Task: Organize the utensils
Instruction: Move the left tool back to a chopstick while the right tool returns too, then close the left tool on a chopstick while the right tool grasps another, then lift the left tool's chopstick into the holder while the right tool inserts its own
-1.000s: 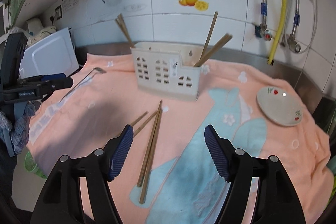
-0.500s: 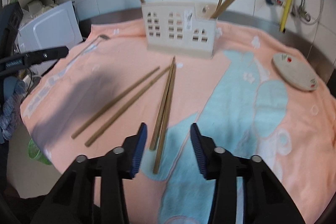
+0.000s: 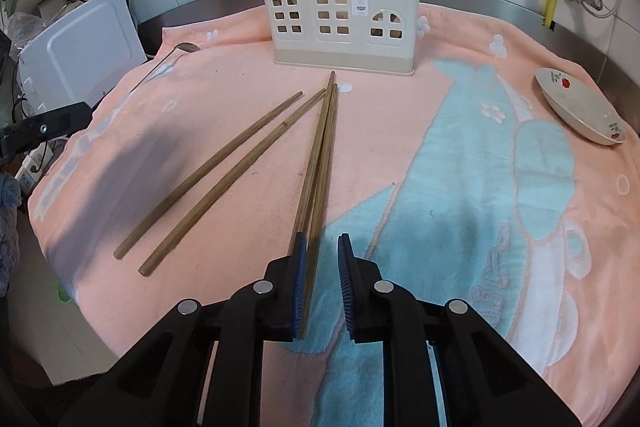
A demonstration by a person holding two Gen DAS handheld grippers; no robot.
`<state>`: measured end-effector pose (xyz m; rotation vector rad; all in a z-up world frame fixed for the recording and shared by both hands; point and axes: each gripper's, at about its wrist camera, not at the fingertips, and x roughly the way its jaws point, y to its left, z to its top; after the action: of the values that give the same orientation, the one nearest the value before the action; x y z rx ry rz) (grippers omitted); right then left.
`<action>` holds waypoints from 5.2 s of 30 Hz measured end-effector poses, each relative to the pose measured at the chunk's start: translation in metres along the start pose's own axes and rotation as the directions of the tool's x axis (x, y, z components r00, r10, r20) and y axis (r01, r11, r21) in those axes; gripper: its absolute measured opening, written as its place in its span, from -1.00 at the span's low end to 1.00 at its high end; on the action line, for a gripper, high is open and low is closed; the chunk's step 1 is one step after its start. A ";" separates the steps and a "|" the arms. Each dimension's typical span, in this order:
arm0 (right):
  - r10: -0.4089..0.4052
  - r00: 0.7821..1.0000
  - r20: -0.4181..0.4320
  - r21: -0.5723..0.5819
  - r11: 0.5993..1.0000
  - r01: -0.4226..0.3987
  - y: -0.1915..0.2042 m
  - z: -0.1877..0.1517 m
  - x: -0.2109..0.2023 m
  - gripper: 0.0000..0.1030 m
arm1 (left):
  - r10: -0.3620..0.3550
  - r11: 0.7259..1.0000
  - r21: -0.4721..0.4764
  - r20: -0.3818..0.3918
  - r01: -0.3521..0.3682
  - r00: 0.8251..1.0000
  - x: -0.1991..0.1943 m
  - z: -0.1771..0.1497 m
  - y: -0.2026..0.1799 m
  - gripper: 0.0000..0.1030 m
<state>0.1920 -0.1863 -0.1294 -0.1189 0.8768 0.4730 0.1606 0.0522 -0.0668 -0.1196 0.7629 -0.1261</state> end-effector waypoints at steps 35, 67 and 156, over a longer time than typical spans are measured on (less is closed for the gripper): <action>-0.061 0.998 -0.020 -0.034 0.998 0.060 -0.004 0.004 0.014 -0.87 | -0.064 0.996 0.054 -0.107 0.070 0.992 0.033 -0.033 -0.025 0.24; -0.063 0.987 0.151 -0.019 0.998 0.066 -0.016 0.024 -0.052 -0.87 | -0.062 0.994 0.082 -0.181 0.078 0.981 0.073 -0.044 -0.050 -0.74; -0.013 0.988 0.157 0.054 0.999 0.005 -0.084 0.268 -0.037 -0.87 | -0.034 0.997 0.068 0.125 0.026 0.992 0.051 0.246 -0.029 -0.90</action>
<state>0.3998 -0.1961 0.0623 -0.0361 0.7335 0.4439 0.3662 0.0310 0.0794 -0.0757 0.6301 -0.1708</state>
